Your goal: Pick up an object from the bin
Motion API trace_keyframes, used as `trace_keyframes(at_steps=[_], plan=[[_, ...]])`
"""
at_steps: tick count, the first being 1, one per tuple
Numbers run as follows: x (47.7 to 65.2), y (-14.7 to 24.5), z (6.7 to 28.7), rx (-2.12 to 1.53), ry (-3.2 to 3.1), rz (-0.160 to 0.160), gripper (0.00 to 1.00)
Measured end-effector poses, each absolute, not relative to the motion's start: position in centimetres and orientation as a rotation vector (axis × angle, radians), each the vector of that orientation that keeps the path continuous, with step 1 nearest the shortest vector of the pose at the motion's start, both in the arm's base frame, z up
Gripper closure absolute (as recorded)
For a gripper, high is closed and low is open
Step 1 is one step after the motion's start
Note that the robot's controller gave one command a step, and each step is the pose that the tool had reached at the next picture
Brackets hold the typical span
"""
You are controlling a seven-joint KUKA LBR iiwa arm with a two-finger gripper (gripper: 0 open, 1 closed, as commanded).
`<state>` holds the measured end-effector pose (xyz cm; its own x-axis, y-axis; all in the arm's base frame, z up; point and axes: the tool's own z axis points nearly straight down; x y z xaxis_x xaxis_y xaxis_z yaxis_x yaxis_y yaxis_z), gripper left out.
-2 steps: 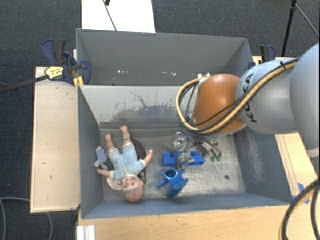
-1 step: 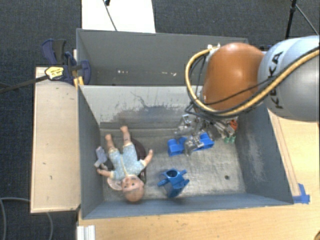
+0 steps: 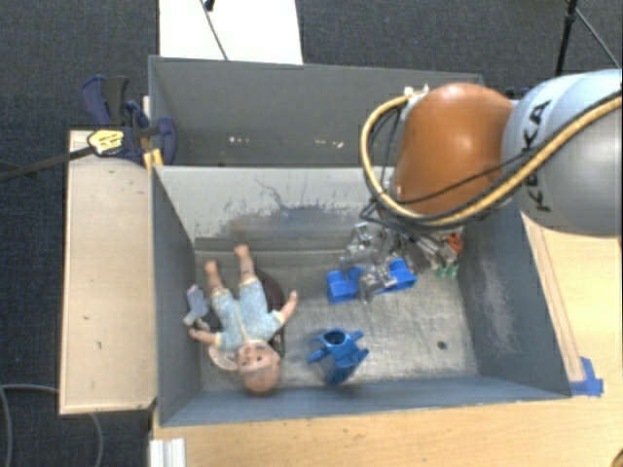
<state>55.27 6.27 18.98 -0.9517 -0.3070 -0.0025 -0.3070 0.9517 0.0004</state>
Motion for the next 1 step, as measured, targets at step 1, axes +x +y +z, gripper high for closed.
trace_keyframes(at_steps=[1], plan=[[55.07,5.82,22.85,-0.47,3.112,0.002,1.0]])
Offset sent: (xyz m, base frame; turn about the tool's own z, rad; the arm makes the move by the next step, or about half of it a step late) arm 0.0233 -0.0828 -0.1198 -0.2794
